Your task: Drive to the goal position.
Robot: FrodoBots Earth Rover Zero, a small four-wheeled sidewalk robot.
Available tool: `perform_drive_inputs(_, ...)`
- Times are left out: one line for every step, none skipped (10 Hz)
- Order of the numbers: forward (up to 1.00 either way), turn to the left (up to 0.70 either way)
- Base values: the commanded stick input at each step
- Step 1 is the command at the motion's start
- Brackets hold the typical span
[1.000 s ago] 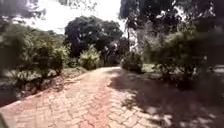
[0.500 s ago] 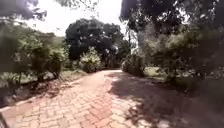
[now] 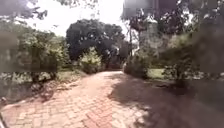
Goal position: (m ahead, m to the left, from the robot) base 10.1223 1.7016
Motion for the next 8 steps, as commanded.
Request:
perform_drive_inputs(0.70, 0.00)
perform_drive_inputs(0.70, 0.00)
perform_drive_inputs(0.70, 0.00)
perform_drive_inputs(0.70, -0.05)
perform_drive_inputs(0.70, -0.19)
perform_drive_inputs(0.70, -0.29)
perform_drive_inputs(0.70, -0.11)
perform_drive_inputs(0.70, 0.00)
